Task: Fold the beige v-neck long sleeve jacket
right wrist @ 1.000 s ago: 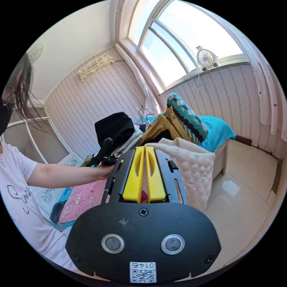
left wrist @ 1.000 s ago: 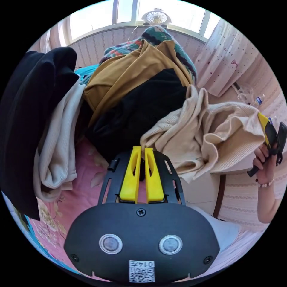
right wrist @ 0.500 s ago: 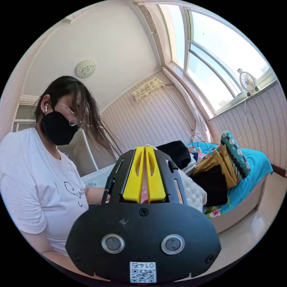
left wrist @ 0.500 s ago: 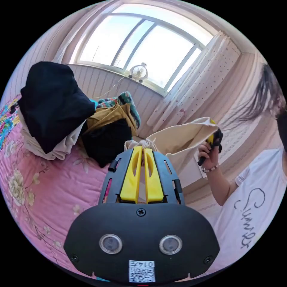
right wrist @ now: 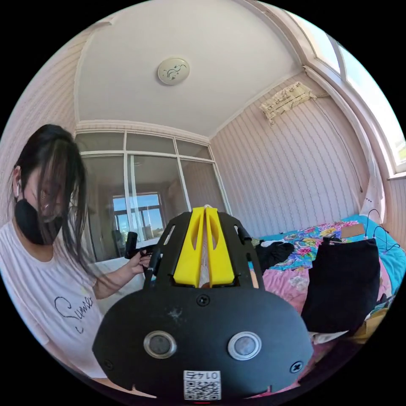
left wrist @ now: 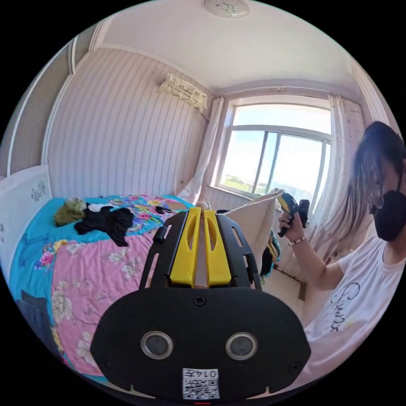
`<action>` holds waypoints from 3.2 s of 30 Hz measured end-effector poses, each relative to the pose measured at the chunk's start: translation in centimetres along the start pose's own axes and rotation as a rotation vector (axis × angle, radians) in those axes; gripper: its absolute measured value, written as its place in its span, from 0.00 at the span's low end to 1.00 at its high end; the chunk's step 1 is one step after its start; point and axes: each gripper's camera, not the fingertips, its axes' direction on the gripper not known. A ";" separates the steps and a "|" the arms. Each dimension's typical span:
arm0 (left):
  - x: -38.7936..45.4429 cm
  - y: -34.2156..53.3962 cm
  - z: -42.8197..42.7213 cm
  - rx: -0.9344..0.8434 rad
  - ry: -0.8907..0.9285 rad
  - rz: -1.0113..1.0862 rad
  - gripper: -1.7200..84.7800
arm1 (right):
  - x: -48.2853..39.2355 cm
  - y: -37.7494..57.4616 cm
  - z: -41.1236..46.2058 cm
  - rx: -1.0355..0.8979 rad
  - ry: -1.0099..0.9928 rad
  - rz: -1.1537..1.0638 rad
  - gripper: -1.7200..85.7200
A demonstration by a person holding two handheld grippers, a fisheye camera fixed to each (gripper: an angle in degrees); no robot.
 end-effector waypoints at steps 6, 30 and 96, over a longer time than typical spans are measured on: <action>-3.1 -5.4 -12.6 0.228 -0.183 0.121 0.01 | 0.3 -8.0 14.6 0.065 -0.030 -0.042 0.02; -21.4 34.6 -14.6 -0.668 -0.346 -0.678 0.01 | -1.7 15.2 43.4 -1.070 0.387 0.436 0.02; -27.5 28.8 -14.0 -0.911 -0.194 -0.687 0.02 | 6.3 14.6 51.0 -1.168 0.281 0.703 0.04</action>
